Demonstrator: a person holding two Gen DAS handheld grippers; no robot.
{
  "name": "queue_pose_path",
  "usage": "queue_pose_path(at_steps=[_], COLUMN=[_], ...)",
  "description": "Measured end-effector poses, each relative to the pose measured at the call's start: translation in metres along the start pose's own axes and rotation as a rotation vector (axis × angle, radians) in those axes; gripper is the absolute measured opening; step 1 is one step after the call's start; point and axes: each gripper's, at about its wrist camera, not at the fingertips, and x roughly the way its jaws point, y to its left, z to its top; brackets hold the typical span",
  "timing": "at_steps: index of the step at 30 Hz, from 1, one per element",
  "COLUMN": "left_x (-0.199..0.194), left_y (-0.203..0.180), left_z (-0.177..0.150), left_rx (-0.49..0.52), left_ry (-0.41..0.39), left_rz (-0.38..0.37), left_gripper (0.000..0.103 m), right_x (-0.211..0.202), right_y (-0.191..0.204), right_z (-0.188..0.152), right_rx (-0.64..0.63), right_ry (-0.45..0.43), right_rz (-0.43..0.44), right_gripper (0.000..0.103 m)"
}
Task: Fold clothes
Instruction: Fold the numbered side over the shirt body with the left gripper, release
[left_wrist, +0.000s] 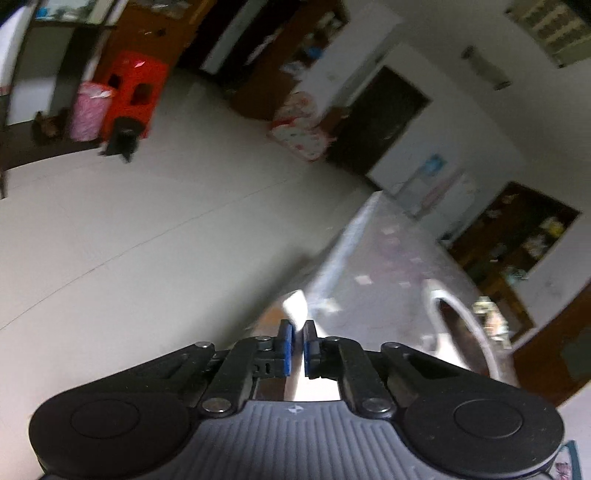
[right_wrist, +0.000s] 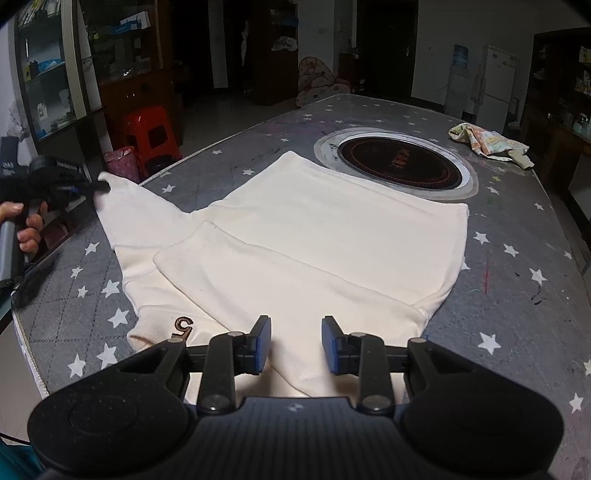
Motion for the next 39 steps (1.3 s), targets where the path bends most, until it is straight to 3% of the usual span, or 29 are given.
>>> queue_pose_path(at_steps=[10,16,24,27,29,32,35,39], left_x=[-0.034,-0.030,0.003,0.015,0.019,0.020,0.015,0.013], left_y=[-0.119,-0.183,-0.225,-0.232,-0.233,-0.234,-0.228,-0.208], left_z=[-0.012,-0.046,-0.104,-0.124,-0.136,-0.151,-0.153,-0.139], left_rx=[0.153,0.236,0.325,0.376,0.414,0.461,0.496,0.547], left_ry=[0.076,0.157,0.301,0.362,0.399,0.445,0.467,0.443], left_rz=[-0.329,-0.458,-0.505,-0.503,-0.508,-0.521,-0.541,-0.513], left_gripper=[0.005,0.005,0.006,0.012,0.025,0.035,0.040,0.040], right_x=[-0.013,-0.019,-0.028,-0.029,-0.029,-0.029,-0.029,-0.026], right_y=[-0.010,-0.022,-0.039,-0.044,-0.046,-0.048,-0.050,-0.052], right_z=[-0.004,-0.012,-0.021,-0.023,-0.024,-0.023,-0.020,-0.013], right_rx=[0.031,0.063,0.103,0.117,0.123,0.130,0.139,0.148], right_ry=[-0.042,-0.053,-0.063,-0.057,-0.055,-0.055,-0.057,-0.059], right_rz=[-0.005,-0.014,-0.037,-0.046,-0.052,-0.061,-0.069,-0.063], right_gripper=[0.030,0.030,0.030,0.030,0.030,0.030,0.030,0.030])
